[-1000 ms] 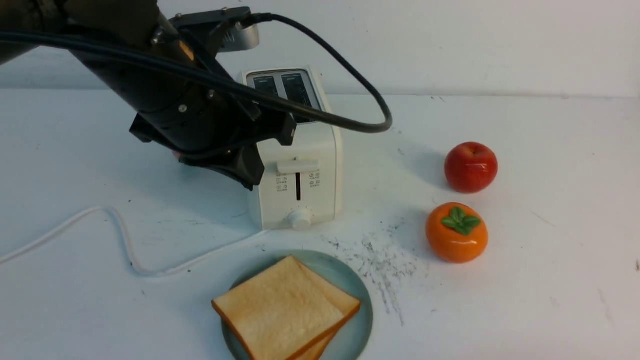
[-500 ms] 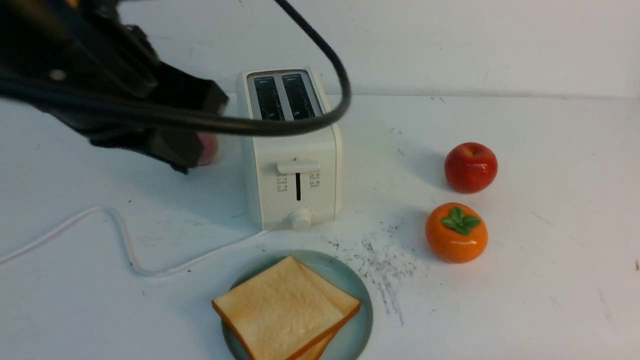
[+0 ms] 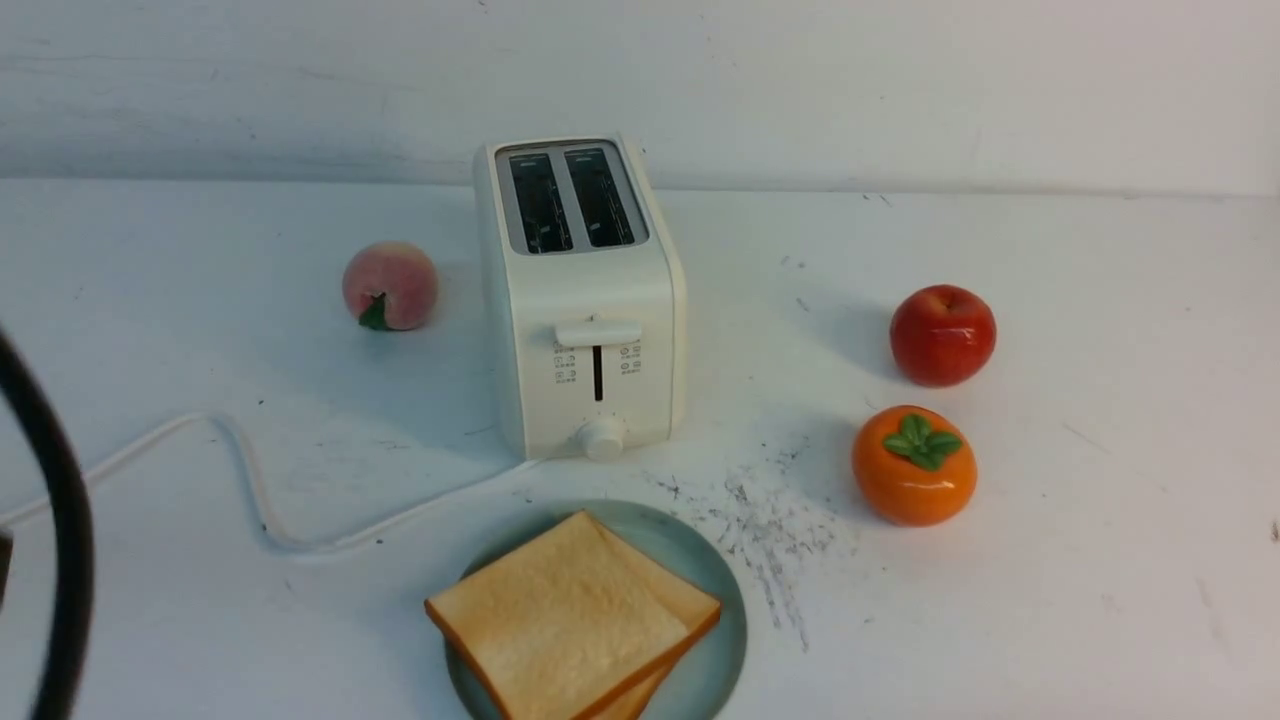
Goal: Take toasted bread from bread machine on white table place on plate.
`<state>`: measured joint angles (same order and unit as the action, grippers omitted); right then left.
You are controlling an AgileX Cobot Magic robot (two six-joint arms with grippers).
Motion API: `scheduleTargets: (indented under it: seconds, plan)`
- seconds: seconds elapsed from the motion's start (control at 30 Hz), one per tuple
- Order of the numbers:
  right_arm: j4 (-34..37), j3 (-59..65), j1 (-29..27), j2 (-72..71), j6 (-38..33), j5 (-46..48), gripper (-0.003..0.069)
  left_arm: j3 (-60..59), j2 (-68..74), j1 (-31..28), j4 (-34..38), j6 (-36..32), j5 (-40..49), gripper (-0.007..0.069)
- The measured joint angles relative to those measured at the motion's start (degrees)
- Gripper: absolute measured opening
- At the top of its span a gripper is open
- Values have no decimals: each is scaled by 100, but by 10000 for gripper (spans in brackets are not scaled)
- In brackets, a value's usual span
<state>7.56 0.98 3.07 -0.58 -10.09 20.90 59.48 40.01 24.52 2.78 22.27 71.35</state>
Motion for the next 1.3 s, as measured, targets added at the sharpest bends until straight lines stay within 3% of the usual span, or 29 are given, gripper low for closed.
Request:
scheduleTargets:
  seconds: [0.3, 0.4, 0.63, 0.77, 1.3]
  plan:
    - [59, 7, 0, 0, 352, 47, 75, -2520, -1213, 0, -90, 553, -833, -3]
    - [75, 1, 0, 0, 356, 70, 80, -3015, -1487, 0, -23, 557, -1709, -3]
    - [75, 1, 0, 0, 356, 88, 85, -3771, -1627, 0, 443, 577, -5153, 0]
    - [75, 1, 0, 0, 356, 88, 91, -3800, -1627, 0, 573, 577, -6087, 1]
    - [75, 1, 0, 0, 356, 88, 113, -3824, -1627, 0, 606, 577, -6338, 3]
